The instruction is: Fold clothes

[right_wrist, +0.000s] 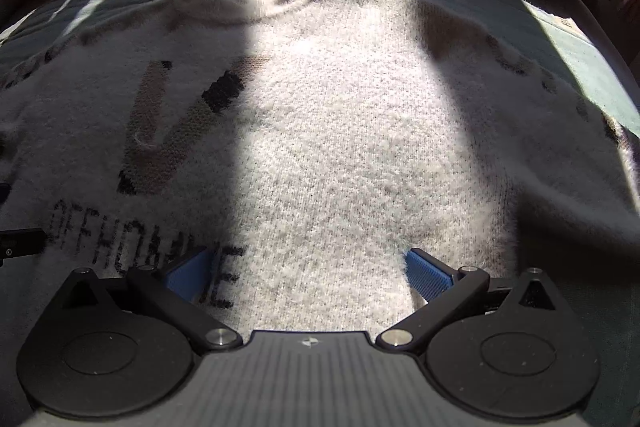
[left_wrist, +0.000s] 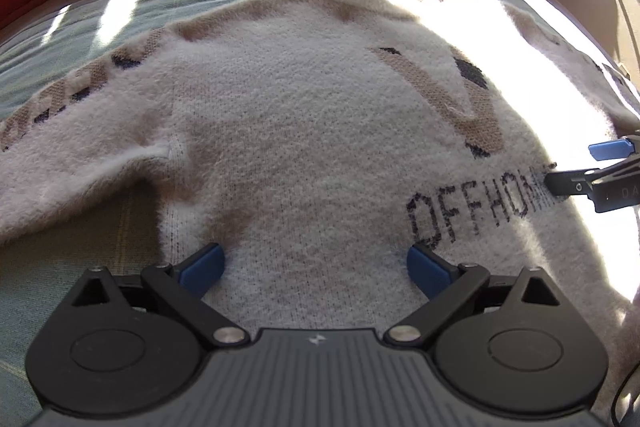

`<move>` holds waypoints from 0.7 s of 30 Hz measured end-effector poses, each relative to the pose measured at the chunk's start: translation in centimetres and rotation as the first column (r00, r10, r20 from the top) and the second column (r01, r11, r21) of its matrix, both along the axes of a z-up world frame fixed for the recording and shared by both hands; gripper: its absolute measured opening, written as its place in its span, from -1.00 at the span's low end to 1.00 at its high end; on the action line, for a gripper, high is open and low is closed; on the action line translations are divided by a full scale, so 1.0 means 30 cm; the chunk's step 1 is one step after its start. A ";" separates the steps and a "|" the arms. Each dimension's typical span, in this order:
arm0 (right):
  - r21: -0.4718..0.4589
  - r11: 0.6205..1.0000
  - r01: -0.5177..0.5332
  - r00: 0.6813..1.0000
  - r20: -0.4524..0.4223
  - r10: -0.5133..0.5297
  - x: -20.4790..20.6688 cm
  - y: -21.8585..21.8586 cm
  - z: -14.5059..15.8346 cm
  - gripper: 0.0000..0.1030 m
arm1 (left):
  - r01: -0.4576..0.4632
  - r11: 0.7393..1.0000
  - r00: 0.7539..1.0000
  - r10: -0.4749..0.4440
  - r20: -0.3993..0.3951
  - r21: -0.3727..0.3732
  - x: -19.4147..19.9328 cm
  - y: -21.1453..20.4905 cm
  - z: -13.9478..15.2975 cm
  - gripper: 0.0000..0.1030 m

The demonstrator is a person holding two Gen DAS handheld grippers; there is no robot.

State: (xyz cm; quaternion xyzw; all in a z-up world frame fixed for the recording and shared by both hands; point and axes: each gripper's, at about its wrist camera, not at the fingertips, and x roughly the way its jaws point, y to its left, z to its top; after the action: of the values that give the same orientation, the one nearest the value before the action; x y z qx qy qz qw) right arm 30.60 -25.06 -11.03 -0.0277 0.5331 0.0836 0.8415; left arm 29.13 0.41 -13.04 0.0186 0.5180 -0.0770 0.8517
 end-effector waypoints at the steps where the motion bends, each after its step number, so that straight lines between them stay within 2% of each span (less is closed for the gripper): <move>1: -0.001 1.000 0.003 1.000 0.001 -0.003 -0.021 -0.006 0.008 1.00 | -0.007 1.000 1.000 0.006 0.010 0.011 -0.023 -0.004 0.011 0.88; 4: -0.026 0.999 0.020 1.000 0.007 -0.020 -0.127 -0.023 0.025 1.00 | 0.003 1.000 0.999 -0.002 0.054 -0.012 -0.115 -0.026 0.035 0.88; 5: -0.038 0.999 0.028 1.000 0.007 -0.028 -0.171 -0.029 0.028 1.00 | -0.003 1.000 0.999 0.003 0.042 -0.011 -0.151 -0.041 0.032 0.88; 10: -0.057 0.997 0.054 0.998 0.032 -0.052 -0.351 -0.046 0.017 1.00 | 0.073 0.994 0.995 -0.077 0.060 0.078 -0.312 -0.140 0.012 0.88; 12: -0.060 0.997 0.053 0.998 0.031 -0.051 -0.404 -0.048 0.008 1.00 | 0.059 0.995 0.996 -0.064 0.064 0.083 -0.362 -0.145 0.008 0.89; 17: -0.016 0.997 0.077 0.997 0.018 -0.077 -0.532 -0.080 0.010 1.00 | 0.030 0.998 0.999 -0.032 0.039 0.054 -0.486 -0.106 0.014 0.90; 21: 0.034 0.992 0.123 0.992 0.033 -0.124 -0.601 -0.100 -0.007 1.00 | 0.074 0.993 0.997 -0.076 0.013 0.092 -0.599 -0.104 0.006 0.90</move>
State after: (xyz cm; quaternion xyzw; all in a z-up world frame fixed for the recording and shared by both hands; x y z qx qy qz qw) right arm 12.58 -28.05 -11.23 0.0174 0.5175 0.0394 0.8546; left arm 11.15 -2.70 -12.87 0.0776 0.5127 -0.0851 0.8508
